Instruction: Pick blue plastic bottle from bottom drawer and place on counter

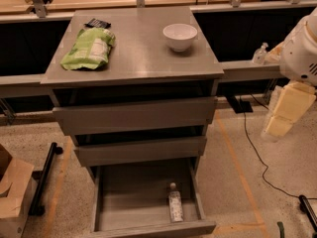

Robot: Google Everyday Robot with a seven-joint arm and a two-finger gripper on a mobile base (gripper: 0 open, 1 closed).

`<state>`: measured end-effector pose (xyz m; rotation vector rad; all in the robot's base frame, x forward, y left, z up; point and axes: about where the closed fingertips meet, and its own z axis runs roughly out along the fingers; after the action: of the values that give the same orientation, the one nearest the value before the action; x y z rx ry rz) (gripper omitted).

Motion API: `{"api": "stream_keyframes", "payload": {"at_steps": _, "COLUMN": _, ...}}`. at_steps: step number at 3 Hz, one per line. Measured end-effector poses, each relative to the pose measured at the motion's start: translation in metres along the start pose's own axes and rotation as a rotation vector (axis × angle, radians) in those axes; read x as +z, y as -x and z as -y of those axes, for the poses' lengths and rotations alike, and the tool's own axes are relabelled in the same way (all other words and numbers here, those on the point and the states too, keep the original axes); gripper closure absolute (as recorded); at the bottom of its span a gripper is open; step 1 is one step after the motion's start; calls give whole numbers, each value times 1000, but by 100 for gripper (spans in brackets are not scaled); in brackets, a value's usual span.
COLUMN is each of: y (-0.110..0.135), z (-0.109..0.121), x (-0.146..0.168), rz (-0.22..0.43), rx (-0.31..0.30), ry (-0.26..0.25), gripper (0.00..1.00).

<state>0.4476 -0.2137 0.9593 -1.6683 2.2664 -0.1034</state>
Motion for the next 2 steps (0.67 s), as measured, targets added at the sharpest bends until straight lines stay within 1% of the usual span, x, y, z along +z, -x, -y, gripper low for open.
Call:
{"api": "stream_keyframes", "payload": {"at_steps": 1, "y": -3, "z": -1, "x": 1, "rz": 35, "rx": 14, "ry": 21, "gripper": 0}}
{"api": "stream_keyframes", "payload": {"at_steps": 2, "y": 2, "z": -7, "x": 34, "rz": 102, "rx": 52, "ry": 62, "gripper": 0}}
